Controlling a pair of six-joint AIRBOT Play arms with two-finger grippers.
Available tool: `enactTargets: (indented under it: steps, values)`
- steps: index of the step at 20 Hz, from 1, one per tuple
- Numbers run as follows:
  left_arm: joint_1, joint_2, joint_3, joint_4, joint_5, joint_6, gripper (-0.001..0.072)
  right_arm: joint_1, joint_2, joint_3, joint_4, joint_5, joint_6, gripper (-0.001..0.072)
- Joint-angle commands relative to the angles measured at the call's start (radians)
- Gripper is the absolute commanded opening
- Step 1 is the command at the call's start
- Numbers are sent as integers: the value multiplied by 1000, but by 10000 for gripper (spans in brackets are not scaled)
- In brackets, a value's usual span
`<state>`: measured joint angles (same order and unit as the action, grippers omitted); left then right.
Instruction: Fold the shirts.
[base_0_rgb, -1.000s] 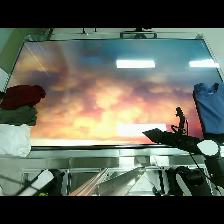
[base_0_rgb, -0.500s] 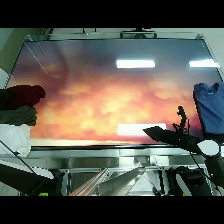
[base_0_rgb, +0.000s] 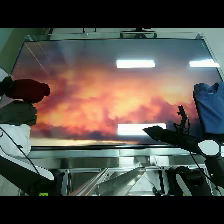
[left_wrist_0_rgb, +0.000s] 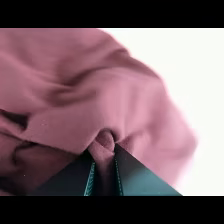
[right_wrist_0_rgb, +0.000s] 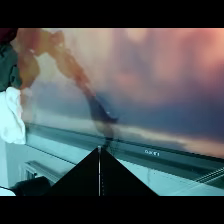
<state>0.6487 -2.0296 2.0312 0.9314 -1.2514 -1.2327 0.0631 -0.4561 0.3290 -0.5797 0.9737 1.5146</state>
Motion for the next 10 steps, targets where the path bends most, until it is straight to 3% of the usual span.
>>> enactTargets:
  steps: [1,4,7,10]
  values:
    - [-74,132,-58,-168,-141,22,13,1,0,0,38,-1,0,17]
    - [-205,296,-200,-198,-225,25,13,-2,0,-1,63,-10,-2,17]
    - [-396,441,-330,-210,-184,18,13,-1,0,0,61,13,-100,17]
    - [-578,535,-372,-355,-160,0,16,-1,1,0,61,21,-132,17]
